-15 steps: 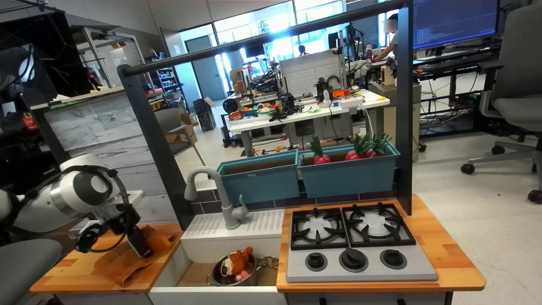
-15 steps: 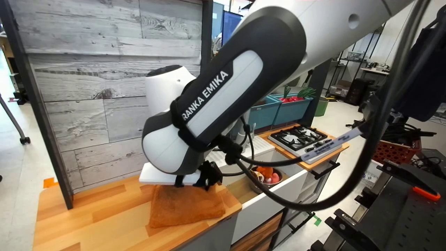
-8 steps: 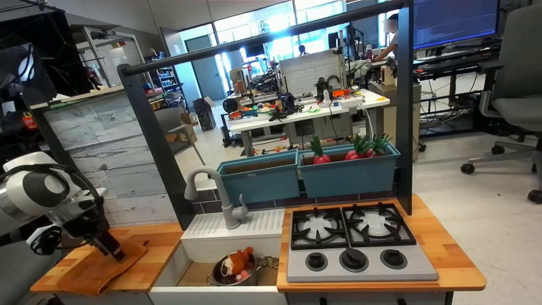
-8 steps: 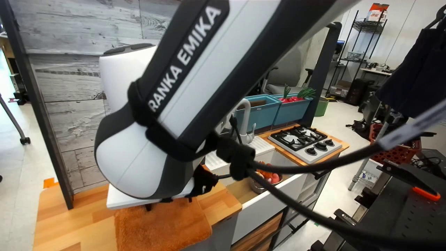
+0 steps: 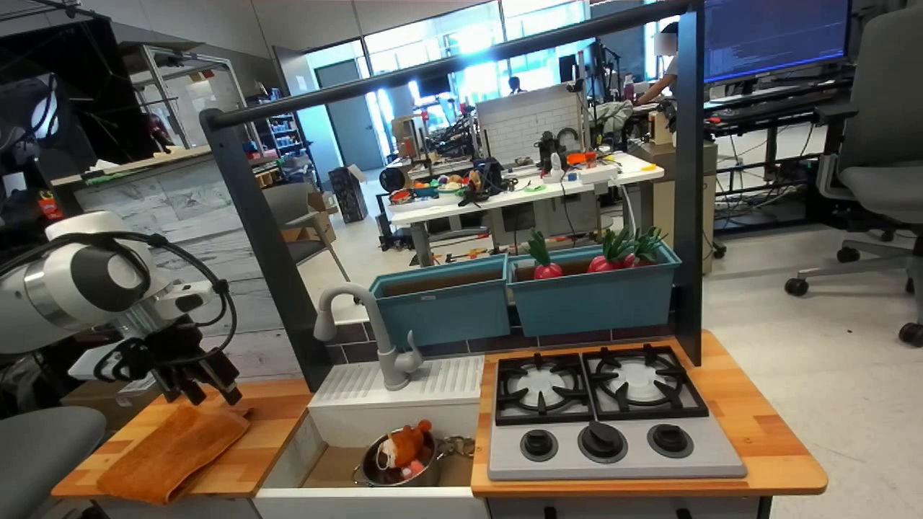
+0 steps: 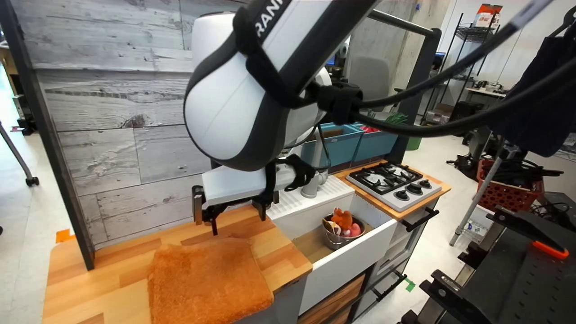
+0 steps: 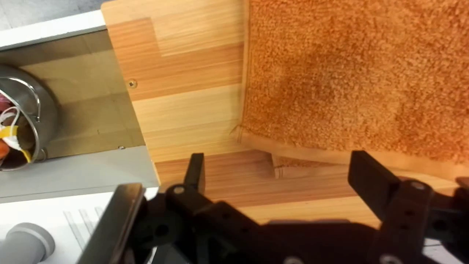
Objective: Use the towel to wipe the table, then put the dolls on the stove
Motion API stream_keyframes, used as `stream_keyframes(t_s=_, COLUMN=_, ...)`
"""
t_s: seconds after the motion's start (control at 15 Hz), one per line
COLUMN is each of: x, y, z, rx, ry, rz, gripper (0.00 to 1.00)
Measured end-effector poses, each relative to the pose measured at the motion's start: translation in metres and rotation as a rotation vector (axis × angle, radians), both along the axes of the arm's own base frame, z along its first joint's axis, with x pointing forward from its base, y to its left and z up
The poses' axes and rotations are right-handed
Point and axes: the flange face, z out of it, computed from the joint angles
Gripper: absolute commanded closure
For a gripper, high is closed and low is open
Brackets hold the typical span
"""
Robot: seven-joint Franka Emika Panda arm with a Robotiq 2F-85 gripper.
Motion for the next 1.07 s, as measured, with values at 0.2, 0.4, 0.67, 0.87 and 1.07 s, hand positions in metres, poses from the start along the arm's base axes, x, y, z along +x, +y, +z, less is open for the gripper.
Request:
stream_keyframes(t_s=0.2, x=-0.009, y=0.017, z=-0.015, rx=0.01, ry=0.061, rz=0.047, gripper=0.0)
stream_keyframes(t_s=0.4, x=-0.022, y=0.045, z=-0.035, rx=-0.013, ry=0.122, rz=0.067, gripper=0.0)
stream_keyframes(t_s=0.67, x=-0.034, y=0.072, z=-0.054, rx=-0.069, ry=0.116, rz=0.015, gripper=0.0)
stream_keyframes(t_s=0.87, x=-0.036, y=0.074, z=-0.055, rx=-0.05, ry=0.131, rz=0.029, gripper=0.0)
stream_keyframes(t_s=1.07, x=-0.044, y=0.086, z=-0.066, rx=0.024, ry=0.189, rz=0.101, gripper=0.0)
